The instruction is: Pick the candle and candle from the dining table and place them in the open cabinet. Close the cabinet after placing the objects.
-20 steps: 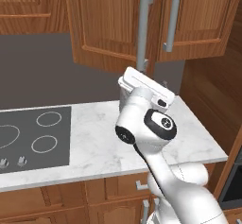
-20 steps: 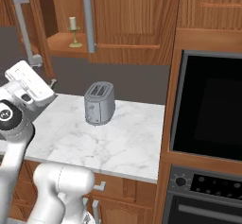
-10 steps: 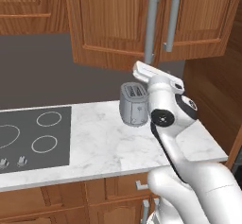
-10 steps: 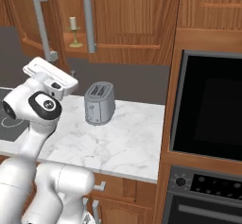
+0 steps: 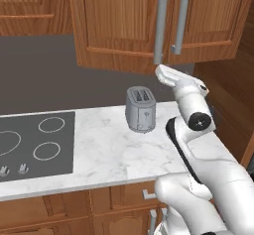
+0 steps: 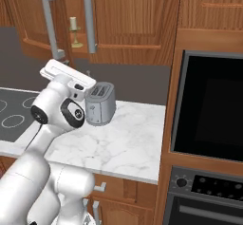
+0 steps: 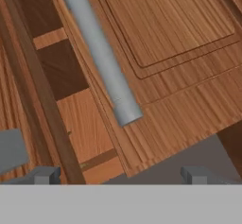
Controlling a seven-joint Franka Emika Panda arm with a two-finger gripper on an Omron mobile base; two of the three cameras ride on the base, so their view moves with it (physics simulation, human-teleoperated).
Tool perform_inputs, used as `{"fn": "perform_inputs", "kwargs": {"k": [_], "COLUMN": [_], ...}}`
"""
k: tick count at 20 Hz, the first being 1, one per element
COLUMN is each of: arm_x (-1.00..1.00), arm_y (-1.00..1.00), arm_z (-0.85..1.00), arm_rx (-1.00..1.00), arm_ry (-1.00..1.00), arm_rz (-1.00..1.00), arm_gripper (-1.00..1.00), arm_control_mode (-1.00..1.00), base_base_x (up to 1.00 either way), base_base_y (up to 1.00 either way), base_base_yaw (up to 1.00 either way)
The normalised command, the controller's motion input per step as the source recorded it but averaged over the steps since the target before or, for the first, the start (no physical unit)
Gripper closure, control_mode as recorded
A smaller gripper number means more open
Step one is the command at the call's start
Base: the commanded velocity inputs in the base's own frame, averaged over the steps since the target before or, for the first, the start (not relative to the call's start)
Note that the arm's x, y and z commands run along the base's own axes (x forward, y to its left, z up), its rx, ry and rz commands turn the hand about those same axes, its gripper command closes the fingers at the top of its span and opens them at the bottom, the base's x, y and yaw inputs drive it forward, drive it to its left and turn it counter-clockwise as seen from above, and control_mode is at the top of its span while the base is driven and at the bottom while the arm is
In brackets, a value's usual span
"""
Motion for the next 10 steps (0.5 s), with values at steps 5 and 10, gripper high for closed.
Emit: {"fn": "perform_inputs", "kwargs": {"k": [5, 10], "arm_x": [0.36, 0.48], "arm_y": [-0.27, 0.0], "arm_z": [0.01, 0.01], "arm_rx": [0.0, -0.03], "arm_ry": [0.02, 0.02], "arm_rz": [0.18, 0.2], "arm_gripper": [-1.0, -1.0], "arm_control_mode": [-1.0, -1.0], "base_base_x": [0.0, 0.0], "base_base_y": [0.0, 0.0], "base_base_yaw": [0.0, 0.0]}}
